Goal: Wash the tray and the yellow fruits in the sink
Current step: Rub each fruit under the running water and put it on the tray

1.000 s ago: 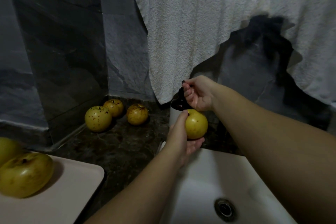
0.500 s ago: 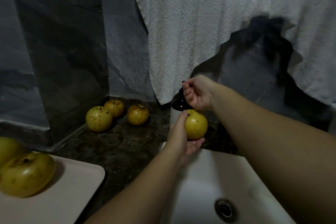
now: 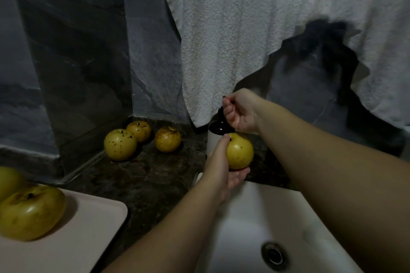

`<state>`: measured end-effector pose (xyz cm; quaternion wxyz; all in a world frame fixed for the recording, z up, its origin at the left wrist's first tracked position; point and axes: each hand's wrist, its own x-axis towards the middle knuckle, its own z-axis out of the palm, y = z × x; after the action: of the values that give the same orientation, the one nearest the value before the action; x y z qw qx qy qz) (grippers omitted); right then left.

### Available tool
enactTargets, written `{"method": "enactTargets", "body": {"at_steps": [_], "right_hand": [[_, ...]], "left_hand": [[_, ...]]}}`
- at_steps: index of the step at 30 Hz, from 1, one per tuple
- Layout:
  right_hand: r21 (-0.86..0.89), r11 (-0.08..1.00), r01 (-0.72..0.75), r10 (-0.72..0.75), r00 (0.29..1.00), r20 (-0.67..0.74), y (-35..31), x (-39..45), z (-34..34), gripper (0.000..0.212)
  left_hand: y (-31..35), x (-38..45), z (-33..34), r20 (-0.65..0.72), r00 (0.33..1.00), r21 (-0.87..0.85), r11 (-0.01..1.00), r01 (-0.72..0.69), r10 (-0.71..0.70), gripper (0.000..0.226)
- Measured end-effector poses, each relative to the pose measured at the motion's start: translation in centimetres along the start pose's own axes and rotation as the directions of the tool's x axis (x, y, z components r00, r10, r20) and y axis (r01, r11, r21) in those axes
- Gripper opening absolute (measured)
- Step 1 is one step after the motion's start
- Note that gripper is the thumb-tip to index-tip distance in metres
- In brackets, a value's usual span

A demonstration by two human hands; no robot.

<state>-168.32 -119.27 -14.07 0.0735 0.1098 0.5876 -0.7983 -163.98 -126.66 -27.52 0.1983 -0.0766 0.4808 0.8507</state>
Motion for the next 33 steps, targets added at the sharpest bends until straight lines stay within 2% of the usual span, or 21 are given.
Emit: {"method": "enactTargets", "body": {"at_steps": [13,33], "right_hand": [[-0.018,0.999,-0.039,0.039,0.999,-0.012,-0.1,-0.2,-0.1,0.043],[-0.002,1.0,-0.001,0.001,1.0,-0.002,-0.4,-0.1,0.2,0.042]], "left_hand": [[0.0,-0.1,-0.3,-0.005,1.0,-0.025,1.0,-0.004,0.004,0.066],[0.1,0.0,-0.2,0.014,1.0,-0.013,1.0,-0.01,0.011,0.068]]}}
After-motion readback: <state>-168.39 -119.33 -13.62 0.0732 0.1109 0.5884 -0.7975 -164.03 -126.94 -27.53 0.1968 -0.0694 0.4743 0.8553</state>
